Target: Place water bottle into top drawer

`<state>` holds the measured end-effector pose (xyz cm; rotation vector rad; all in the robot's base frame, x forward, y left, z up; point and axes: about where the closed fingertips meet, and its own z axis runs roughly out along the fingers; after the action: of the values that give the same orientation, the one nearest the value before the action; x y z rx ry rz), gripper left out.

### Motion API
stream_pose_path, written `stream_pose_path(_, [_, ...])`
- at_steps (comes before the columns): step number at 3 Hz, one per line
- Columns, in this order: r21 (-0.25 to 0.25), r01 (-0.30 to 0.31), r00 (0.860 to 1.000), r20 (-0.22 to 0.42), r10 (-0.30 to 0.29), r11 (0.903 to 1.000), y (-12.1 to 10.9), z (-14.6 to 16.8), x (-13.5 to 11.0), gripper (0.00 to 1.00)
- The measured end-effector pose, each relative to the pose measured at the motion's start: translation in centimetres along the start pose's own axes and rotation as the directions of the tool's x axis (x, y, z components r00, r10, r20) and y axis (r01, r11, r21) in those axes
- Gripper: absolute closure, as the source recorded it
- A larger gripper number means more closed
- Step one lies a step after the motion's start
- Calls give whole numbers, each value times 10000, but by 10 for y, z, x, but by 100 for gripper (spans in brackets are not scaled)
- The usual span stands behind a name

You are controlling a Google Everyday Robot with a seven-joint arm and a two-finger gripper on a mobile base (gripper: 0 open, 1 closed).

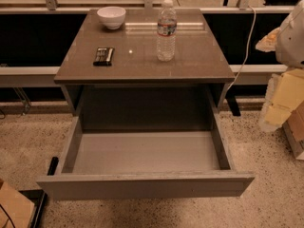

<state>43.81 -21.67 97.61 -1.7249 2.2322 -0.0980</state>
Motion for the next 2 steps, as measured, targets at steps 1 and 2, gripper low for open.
stream_pose_path(1, [32, -26, 10000, 81, 26, 10000, -3, 1, -2, 0])
stream_pose_path(2, [263, -264, 9966, 792, 243, 9993, -26, 10, -22, 0])
